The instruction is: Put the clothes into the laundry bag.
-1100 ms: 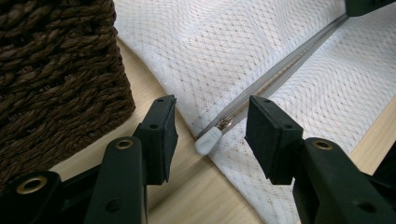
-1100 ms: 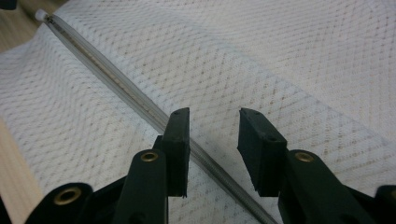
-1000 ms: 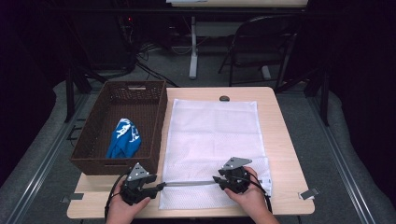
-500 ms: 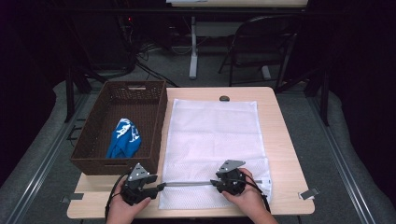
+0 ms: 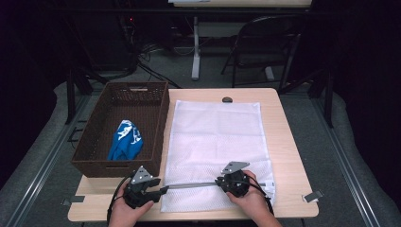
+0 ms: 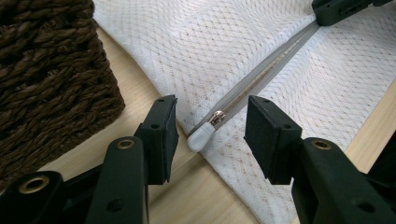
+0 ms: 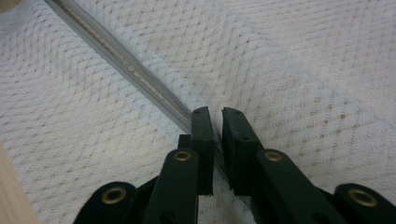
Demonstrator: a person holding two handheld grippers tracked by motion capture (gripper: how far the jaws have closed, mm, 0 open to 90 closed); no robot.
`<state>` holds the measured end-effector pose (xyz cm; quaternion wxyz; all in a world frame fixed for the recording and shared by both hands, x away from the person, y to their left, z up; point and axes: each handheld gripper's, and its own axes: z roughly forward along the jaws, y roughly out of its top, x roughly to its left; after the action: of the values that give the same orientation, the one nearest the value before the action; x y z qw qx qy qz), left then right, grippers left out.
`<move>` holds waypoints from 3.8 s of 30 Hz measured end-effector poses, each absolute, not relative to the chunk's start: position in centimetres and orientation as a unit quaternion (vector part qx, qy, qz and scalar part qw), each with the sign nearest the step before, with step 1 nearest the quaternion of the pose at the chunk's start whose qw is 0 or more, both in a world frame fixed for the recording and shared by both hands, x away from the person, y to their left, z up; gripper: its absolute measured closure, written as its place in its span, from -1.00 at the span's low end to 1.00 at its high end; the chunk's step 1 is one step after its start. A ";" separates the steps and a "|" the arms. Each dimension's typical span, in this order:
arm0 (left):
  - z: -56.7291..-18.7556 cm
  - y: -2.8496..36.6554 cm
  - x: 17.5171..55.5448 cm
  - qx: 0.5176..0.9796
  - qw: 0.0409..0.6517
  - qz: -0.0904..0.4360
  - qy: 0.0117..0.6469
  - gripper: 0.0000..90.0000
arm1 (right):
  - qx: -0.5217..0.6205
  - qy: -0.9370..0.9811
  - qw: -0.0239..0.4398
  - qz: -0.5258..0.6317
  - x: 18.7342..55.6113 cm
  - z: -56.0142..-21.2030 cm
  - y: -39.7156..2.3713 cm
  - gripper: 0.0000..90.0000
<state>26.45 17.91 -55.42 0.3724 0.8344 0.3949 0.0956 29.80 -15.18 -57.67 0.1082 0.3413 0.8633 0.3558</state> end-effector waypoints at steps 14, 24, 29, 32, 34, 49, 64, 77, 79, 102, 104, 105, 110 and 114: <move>-55.7 17.0 26.1 0.845 0.368 0.090 0.378 0.20 | 0.348 0.861 0.108 0.356 29.8 -57.5 -15.2 0.97; -55.7 17.0 26.1 0.842 0.370 0.091 0.381 0.21 | 0.349 0.853 0.117 0.370 29.7 -56.2 -15.5 0.97; -55.6 17.0 26.2 0.842 0.372 0.091 0.380 0.21 | 0.343 0.856 0.124 0.366 29.9 -55.1 -15.5 0.98; -55.6 17.0 26.2 0.840 0.375 0.095 0.381 0.21 | 0.348 0.854 0.119 0.367 30.3 -54.4 -15.7 0.98; -55.6 17.1 26.2 0.839 0.375 0.096 0.382 0.21 | 0.349 0.853 0.119 0.368 30.8 -54.0 -15.7 0.98; -55.4 17.8 26.4 0.828 0.388 0.100 0.391 0.22 | 0.351 0.855 0.108 0.367 33.4 -50.6 -15.1 0.98; -55.0 18.3 26.1 0.822 0.394 0.108 0.397 0.20 | 0.350 0.831 0.130 0.413 32.1 -47.7 -16.6 0.98; -54.2 17.8 25.7 0.826 0.398 0.115 0.382 0.25 | 0.348 0.825 0.147 0.419 31.8 -47.1 -16.0 0.98; -54.2 17.7 25.6 0.827 0.398 0.116 0.381 0.25 | 0.350 0.823 0.146 0.422 31.8 -47.0 -16.1 0.98; -50.6 17.6 25.4 0.822 0.416 0.134 0.364 0.09 | 0.352 0.815 0.155 0.433 31.7 -46.3 -16.4 0.98; -50.1 17.7 25.4 0.820 0.412 0.138 0.373 0.08 | 0.352 0.815 0.155 0.433 31.7 -46.2 -16.4 0.98; -49.9 17.7 25.5 0.818 0.413 0.138 0.374 0.08 | 0.353 0.815 0.155 0.433 31.7 -46.2 -16.4 0.98; -49.2 18.0 25.8 0.814 0.414 0.136 0.383 0.04 | 0.353 0.813 0.155 0.436 31.6 -46.1 -16.5 0.98; -48.5 18.1 26.1 0.810 0.412 0.139 0.394 -0.05 | 0.352 0.815 0.154 0.433 31.6 -46.2 -16.4 0.98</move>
<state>26.08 18.11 -48.49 0.4120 0.8098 0.3938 0.1394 31.64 -16.42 -46.20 0.1545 0.3519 0.8152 0.4333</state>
